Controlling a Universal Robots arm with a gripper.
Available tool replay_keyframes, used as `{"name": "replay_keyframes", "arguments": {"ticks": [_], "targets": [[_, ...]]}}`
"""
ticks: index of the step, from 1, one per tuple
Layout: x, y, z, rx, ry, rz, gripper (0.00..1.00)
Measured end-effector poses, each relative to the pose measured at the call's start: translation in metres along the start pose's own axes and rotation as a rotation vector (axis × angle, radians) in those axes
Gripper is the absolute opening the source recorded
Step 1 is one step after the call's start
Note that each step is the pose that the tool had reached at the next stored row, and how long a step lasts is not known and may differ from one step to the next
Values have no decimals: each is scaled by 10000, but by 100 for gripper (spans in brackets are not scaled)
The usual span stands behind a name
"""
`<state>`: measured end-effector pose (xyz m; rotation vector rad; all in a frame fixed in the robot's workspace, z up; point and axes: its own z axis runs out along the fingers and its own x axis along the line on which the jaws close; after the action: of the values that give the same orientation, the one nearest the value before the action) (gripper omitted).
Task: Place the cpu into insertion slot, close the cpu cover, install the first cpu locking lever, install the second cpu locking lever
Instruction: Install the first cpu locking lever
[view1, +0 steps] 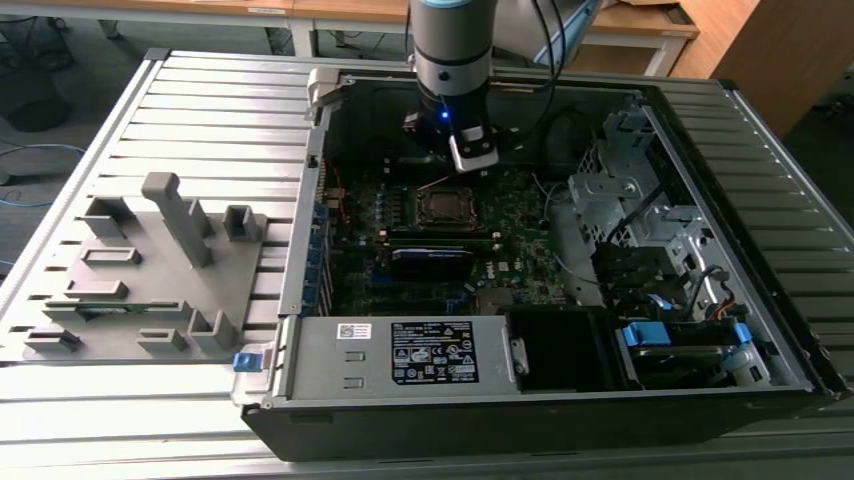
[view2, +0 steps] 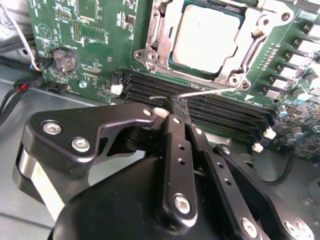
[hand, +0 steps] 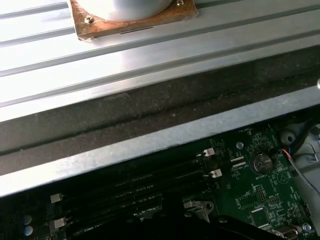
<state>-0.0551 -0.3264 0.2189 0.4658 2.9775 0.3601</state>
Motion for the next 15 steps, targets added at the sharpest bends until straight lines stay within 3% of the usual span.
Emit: {"name": "replay_keyframes", "arguments": {"ticks": [3, 9, 15], "targets": [[1, -4, 13, 31, -102, 405, 11], [3, -10, 38, 44, -146, 575, 11], [5, -19, 73, 75, -263, 1027, 11]]}}
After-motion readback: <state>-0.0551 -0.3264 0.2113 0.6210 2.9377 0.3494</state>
